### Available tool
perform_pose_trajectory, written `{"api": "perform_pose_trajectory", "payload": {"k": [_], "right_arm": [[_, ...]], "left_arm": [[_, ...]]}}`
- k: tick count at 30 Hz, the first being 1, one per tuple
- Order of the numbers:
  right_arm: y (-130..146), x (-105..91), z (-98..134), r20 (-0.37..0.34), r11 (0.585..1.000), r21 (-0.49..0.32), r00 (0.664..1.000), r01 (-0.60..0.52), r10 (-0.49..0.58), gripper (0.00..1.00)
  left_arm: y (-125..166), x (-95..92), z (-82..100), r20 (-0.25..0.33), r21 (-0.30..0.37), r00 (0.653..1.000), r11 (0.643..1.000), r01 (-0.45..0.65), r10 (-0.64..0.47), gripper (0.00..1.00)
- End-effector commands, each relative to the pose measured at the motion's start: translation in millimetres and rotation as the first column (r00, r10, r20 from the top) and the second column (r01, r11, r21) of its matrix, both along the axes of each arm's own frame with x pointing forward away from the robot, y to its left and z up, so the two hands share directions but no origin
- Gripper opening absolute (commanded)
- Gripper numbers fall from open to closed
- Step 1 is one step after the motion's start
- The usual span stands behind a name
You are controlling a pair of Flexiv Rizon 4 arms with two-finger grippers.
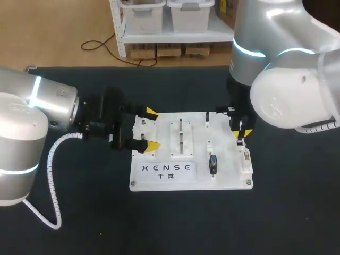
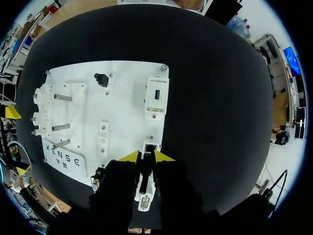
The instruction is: Insert the Ethernet cable into its matching sockets.
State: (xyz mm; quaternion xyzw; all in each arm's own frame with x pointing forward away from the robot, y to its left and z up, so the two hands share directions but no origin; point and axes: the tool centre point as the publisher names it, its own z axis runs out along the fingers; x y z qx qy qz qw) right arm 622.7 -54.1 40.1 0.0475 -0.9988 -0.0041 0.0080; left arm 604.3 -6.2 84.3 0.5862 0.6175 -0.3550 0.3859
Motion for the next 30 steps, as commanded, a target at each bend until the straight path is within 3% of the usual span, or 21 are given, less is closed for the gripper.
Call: {"api": "perform_pose_trajectory", "payload": {"k": [1,30], "right_arm": [[-2.1,-0.7,-3.3,0.003,1.0,-0.003,1.0,0.003,-0.003,0.0],[-1.4,7.7,-13.0,-0.004,1.0,-0.003,1.0,-0.022,0.022,0.0]], "left_arm": [[0.6,-0.5,-1.9,0.005,-0.006,1.0,1.0,-0.001,0.001,1.0],[0.6,-0.5,-1.9,0.005,-0.006,1.0,1.0,-0.001,0.001,1.0]]}}
